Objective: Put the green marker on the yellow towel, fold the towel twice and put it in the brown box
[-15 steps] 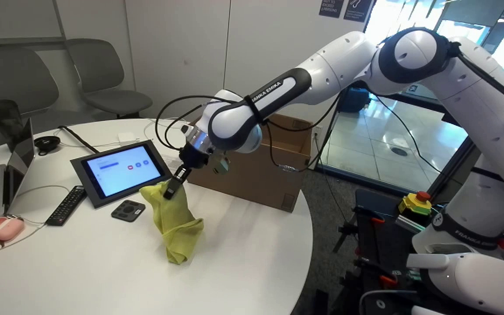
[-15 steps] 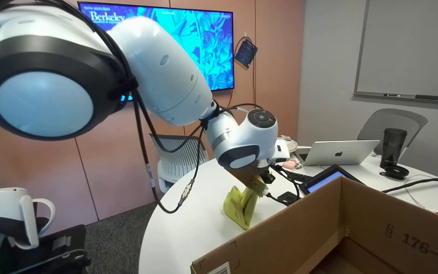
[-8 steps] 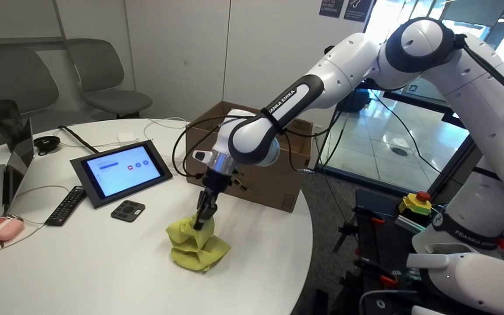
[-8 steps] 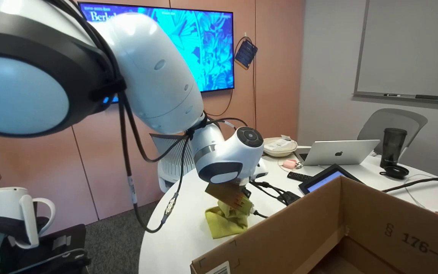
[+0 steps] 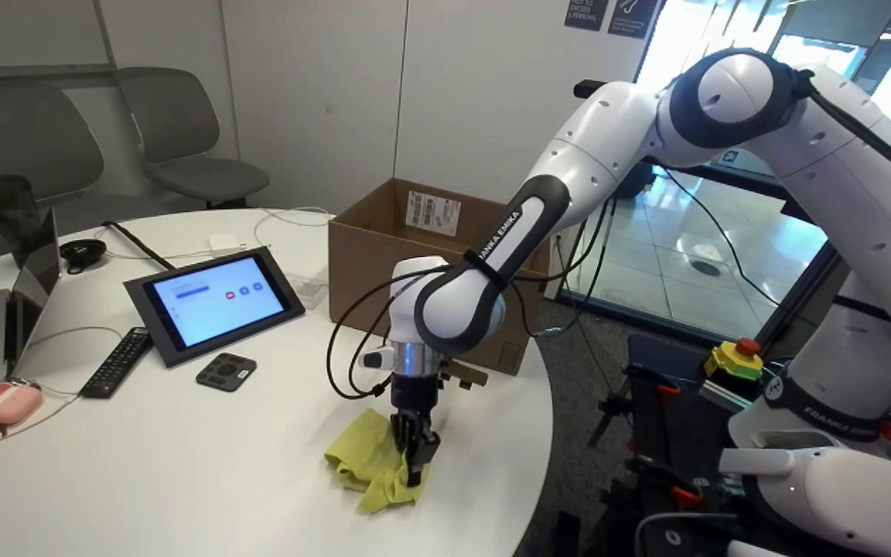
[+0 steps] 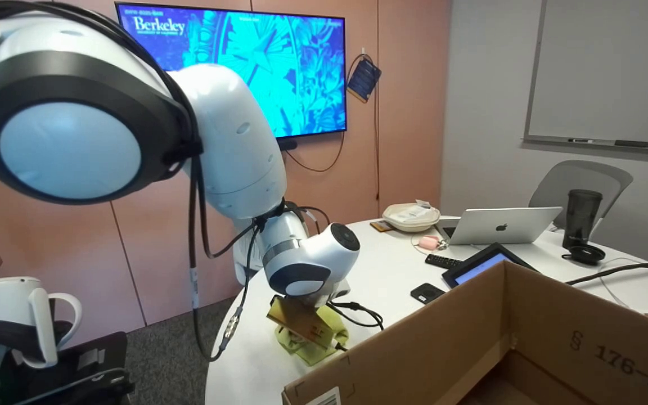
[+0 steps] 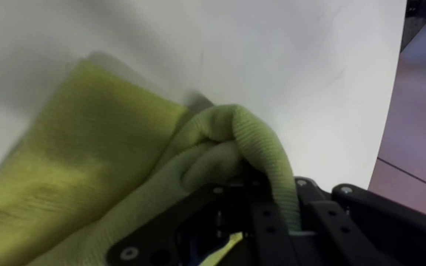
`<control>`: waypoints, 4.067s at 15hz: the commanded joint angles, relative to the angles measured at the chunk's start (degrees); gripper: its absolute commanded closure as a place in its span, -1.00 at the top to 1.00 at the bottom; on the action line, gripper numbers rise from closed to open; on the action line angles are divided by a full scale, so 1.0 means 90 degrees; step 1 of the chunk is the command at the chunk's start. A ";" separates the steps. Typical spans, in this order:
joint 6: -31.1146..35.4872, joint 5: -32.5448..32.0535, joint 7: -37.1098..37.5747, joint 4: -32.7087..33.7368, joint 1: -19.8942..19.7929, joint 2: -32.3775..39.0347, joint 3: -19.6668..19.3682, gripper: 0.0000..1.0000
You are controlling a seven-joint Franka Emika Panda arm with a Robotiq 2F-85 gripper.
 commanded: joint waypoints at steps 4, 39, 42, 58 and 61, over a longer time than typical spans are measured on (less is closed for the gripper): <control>-0.0472 0.0030 -0.0164 0.0139 0.0455 -0.0116 -0.0406 -0.39; 0.2079 -0.0738 0.6258 -0.0507 0.4038 -0.1032 -0.3325 1.00; 0.1952 -0.0754 0.6446 -0.0362 0.4101 -0.0871 -0.3316 1.00; 0.1733 -0.1031 0.7489 0.0768 0.4947 0.0251 -0.4102 0.11; 0.1614 -0.1006 0.7357 0.0755 0.4783 0.0168 -0.3956 -0.37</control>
